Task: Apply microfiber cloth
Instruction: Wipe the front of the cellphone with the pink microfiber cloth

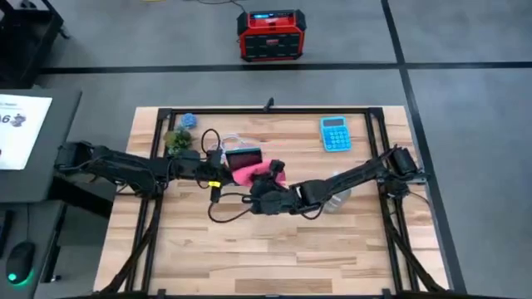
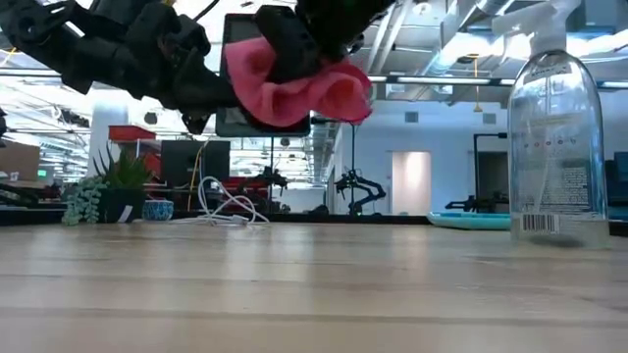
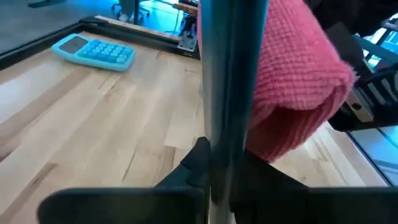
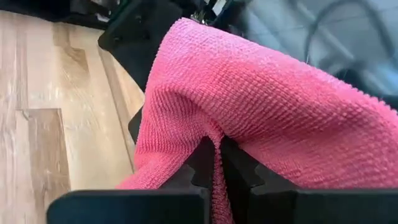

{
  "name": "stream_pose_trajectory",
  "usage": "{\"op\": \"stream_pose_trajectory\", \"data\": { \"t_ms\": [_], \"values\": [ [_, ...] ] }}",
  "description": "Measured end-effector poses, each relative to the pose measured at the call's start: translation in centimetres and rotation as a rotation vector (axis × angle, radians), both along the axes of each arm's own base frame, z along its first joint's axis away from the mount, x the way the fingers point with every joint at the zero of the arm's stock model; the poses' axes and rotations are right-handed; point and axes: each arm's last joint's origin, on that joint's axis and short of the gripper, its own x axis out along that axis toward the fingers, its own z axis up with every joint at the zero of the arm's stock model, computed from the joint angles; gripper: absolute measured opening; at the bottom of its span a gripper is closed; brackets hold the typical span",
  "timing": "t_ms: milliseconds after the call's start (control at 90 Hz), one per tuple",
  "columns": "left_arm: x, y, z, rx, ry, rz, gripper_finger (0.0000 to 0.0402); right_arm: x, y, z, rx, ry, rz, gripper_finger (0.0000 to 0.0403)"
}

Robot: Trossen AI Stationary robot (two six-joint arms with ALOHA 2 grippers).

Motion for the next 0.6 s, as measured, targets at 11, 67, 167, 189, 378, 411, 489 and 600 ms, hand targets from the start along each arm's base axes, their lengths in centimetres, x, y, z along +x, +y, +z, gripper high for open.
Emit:
{"op": "stream_pose_trajectory", "data": {
  "t_ms": [11,67,167,189,378,411,489,600],
  "values": [
    [0.0,0.0,0.0,0.003,-0.001,-0.001,0.0013,0.1,-0.1,0.1,-0.004,-0.011,0.002,0.0000],
    [0.0,0.0,0.0,0.016,-0.004,-0.002,0.0013,0.5,-0.5,0.9,-0.032,-0.063,0.011,0.0000],
    [0.0,0.0,0.0,0.019,-0.002,0.001,0.0013,1.1,-1.2,2.3,-0.088,-0.158,0.002,0.0000],
    [0.0,0.0,0.0,0.022,-0.002,0.000,0.0013,1.1,-1.4,2.6,-0.096,-0.178,-0.002,0.0000],
    [0.0,0.0,-0.1,0.031,0.008,0.002,0.0013,1.3,-2.1,3.0,-0.074,-0.228,0.000,0.0000],
    [0.0,0.0,-0.2,0.032,0.016,-0.001,0.0013,1.3,-2.0,2.7,-0.055,-0.210,0.018,0.0000],
    [0.0,0.0,-0.2,0.037,0.019,-0.011,0.0013,1.2,-1.9,1.9,0.014,-0.149,0.085,0.0000],
    [0.0,0.0,-0.1,0.047,0.007,-0.014,0.0013,1.0,-1.7,0.5,0.093,-0.042,0.154,0.0000]
  ]
}}
